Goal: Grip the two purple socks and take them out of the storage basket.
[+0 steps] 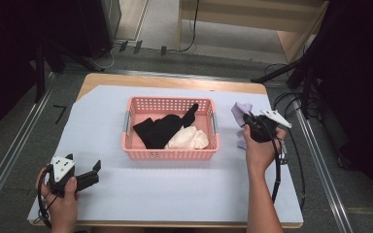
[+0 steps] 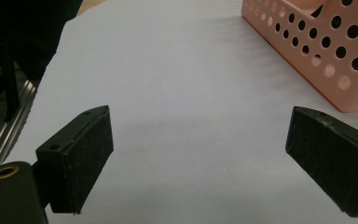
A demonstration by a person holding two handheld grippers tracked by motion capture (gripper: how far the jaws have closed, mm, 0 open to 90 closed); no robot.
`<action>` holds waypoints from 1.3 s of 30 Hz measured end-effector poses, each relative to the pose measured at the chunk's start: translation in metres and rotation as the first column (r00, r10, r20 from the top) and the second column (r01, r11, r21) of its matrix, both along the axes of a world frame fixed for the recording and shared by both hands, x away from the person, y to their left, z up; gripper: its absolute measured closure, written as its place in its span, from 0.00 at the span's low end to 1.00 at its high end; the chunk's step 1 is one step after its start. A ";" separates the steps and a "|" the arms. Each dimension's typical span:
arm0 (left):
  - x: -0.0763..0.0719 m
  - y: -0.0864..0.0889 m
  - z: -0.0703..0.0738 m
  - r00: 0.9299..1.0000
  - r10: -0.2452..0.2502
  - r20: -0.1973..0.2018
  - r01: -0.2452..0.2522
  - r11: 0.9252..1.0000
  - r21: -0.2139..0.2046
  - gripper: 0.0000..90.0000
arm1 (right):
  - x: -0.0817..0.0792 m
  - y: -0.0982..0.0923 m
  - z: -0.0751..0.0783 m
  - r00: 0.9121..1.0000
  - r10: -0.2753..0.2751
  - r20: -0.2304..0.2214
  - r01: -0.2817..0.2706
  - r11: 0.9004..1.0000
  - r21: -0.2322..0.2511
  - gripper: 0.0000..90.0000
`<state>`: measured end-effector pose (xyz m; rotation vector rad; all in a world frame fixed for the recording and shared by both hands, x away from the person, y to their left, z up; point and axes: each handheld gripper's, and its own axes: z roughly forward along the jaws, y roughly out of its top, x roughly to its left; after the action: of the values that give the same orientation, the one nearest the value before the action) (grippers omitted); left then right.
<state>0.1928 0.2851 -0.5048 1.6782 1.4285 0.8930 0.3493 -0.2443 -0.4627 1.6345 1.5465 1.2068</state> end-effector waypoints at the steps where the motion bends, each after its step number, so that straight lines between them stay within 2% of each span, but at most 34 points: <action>1: 0.000 0.000 0.000 1.000 0.001 0.001 -0.001 1.000 -0.002 0.09 | -0.001 -0.003 -0.005 1.000 -0.008 -0.006 0.008 1.000 0.009 0.86; 5: 0.000 0.000 0.000 1.000 0.000 0.002 0.000 1.000 -0.003 0.09 | -0.005 -0.013 -0.017 1.000 -0.012 -0.008 0.012 1.000 0.021 0.65; 11: 0.000 0.001 0.000 1.000 -0.002 0.006 0.002 1.000 -0.007 0.09 | -0.021 -0.022 -0.019 0.998 0.052 0.023 -0.051 0.998 -0.025 0.52; 13: -0.001 0.000 0.000 1.000 -0.001 0.004 0.001 1.000 -0.003 0.09 | -0.030 -0.028 -0.020 0.998 0.054 0.043 -0.053 0.999 -0.008 0.46; 16: -0.001 0.000 0.000 1.000 0.001 0.005 -0.001 1.000 0.000 0.09 | -0.045 -0.038 -0.021 0.997 0.022 0.072 -0.025 0.999 0.047 0.39; 18: -0.001 0.000 0.001 1.000 0.002 0.006 -0.002 1.000 0.002 0.09 | -0.058 -0.045 -0.023 0.995 0.005 0.103 -0.010 0.999 0.045 0.36; 20: -0.001 0.000 0.000 1.000 0.003 0.008 -0.003 1.000 0.002 0.09 | -0.068 -0.050 -0.026 0.993 0.013 0.115 -0.019 0.998 0.053 0.31; 22: -0.001 0.000 0.000 1.000 0.002 0.007 -0.002 1.000 0.003 0.09 | -0.078 -0.056 -0.030 0.993 0.025 0.118 -0.030 0.999 0.035 0.28; 25: -0.001 0.000 0.000 1.000 0.000 0.007 0.000 1.000 0.007 0.09 | -0.092 -0.065 -0.038 0.992 0.026 0.124 -0.032 0.999 0.043 0.25; 31: -0.002 -0.001 0.000 1.000 0.002 0.014 -0.002 1.000 0.009 0.09 | -0.116 -0.084 -0.049 0.994 -0.005 0.112 -0.002 0.998 0.068 0.20; 34: -0.002 -0.001 0.000 1.000 -0.002 0.018 0.002 1.000 0.012 0.09 | -0.127 -0.091 -0.052 0.994 -0.017 0.111 0.010 0.998 0.066 0.19; 39: -0.002 -0.001 0.000 1.000 -0.002 0.019 0.002 1.000 0.013 0.09 | -0.146 -0.099 -0.058 0.995 -0.003 0.102 -0.004 0.998 0.063 0.16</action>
<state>0.1906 0.2838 -0.5048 1.6760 1.4108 0.9171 0.2032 -0.3432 -0.5206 1.5867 1.4597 1.3308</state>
